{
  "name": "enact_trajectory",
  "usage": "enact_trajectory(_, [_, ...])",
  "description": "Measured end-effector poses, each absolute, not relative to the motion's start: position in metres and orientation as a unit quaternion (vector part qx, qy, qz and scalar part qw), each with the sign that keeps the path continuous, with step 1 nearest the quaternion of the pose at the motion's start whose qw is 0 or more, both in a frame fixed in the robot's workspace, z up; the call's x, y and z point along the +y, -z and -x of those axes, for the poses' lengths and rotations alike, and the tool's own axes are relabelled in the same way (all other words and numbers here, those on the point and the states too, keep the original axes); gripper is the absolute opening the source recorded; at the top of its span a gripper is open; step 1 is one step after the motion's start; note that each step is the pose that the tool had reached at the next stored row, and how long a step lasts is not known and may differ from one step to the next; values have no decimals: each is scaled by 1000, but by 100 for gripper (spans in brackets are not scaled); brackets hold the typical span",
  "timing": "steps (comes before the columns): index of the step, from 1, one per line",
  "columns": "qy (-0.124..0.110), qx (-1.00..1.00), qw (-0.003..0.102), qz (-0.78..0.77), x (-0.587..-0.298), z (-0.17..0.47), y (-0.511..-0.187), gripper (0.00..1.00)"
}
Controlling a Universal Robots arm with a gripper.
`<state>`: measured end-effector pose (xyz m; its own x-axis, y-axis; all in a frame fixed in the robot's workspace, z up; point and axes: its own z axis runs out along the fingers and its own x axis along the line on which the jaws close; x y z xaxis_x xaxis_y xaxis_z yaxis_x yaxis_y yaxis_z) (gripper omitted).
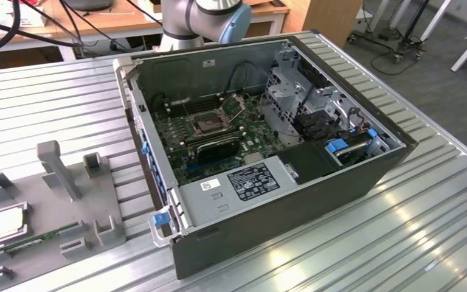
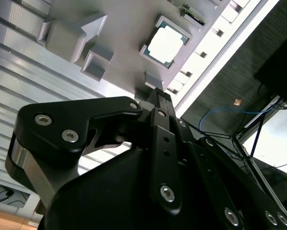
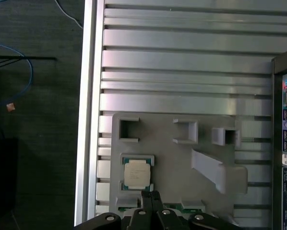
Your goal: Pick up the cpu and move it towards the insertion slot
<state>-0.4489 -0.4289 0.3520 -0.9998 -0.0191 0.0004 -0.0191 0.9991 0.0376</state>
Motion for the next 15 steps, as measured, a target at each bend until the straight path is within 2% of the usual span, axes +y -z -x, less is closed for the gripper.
enact_trajectory(15, [19, -1000, 0, -9, -443, 450, -351, 11])
